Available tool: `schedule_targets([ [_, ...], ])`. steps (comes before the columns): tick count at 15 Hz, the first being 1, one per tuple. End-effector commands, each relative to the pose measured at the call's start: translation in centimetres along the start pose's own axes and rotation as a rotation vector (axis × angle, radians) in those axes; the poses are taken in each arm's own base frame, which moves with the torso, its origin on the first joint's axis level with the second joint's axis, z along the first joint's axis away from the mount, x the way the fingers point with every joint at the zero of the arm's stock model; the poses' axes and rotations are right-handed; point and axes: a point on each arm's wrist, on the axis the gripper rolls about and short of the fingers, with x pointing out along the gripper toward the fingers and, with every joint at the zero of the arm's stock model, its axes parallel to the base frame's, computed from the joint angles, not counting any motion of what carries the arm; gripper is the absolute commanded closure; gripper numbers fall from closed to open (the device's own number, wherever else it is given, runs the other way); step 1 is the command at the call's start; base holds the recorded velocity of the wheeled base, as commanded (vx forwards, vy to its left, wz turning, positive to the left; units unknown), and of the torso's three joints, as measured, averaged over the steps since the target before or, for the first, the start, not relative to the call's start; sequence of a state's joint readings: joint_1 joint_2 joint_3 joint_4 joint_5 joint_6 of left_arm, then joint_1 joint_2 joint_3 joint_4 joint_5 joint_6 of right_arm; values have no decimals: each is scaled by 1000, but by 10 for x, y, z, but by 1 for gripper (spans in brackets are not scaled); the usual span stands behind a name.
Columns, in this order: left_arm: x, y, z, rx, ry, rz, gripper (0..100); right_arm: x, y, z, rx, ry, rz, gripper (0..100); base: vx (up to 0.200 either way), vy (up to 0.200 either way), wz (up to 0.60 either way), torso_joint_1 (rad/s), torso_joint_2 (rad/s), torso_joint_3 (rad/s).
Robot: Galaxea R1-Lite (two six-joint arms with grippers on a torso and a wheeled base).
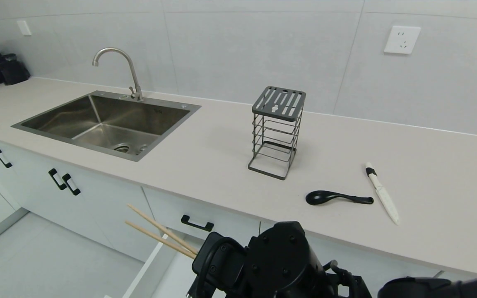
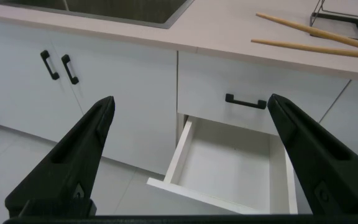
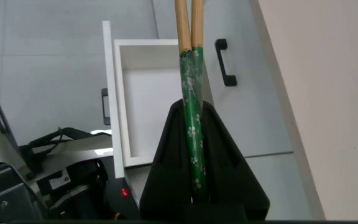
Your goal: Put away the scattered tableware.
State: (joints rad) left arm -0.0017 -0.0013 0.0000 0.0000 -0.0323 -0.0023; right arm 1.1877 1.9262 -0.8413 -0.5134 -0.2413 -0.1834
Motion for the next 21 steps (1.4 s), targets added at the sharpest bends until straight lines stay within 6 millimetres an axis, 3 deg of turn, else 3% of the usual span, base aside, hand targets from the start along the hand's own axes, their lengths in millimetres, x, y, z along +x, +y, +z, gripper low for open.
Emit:
schedule_targets([
  [1, 0, 0, 0, -1, 1, 0, 0, 1, 1, 0, -3, 2, 1, 100, 0, 0, 0, -217, 427, 207],
  [10, 0, 0, 0, -1, 1, 0, 0, 9, 11, 1, -14, 4, 8, 100, 0, 0, 0, -250, 494, 240],
  [15, 0, 0, 0, -1, 1, 0, 0, 22, 9, 1, -10, 28, -3, 100, 0, 0, 0, -41, 89, 46],
  [18, 0, 0, 0, -1, 1, 0, 0, 27, 3, 4, -15, 101, -138, 100, 0, 0, 0, -136, 277, 129],
  [21, 0, 0, 0, -1, 1, 0, 0, 29, 4, 4, -20, 116, -154, 100, 0, 0, 0, -237, 445, 217],
])
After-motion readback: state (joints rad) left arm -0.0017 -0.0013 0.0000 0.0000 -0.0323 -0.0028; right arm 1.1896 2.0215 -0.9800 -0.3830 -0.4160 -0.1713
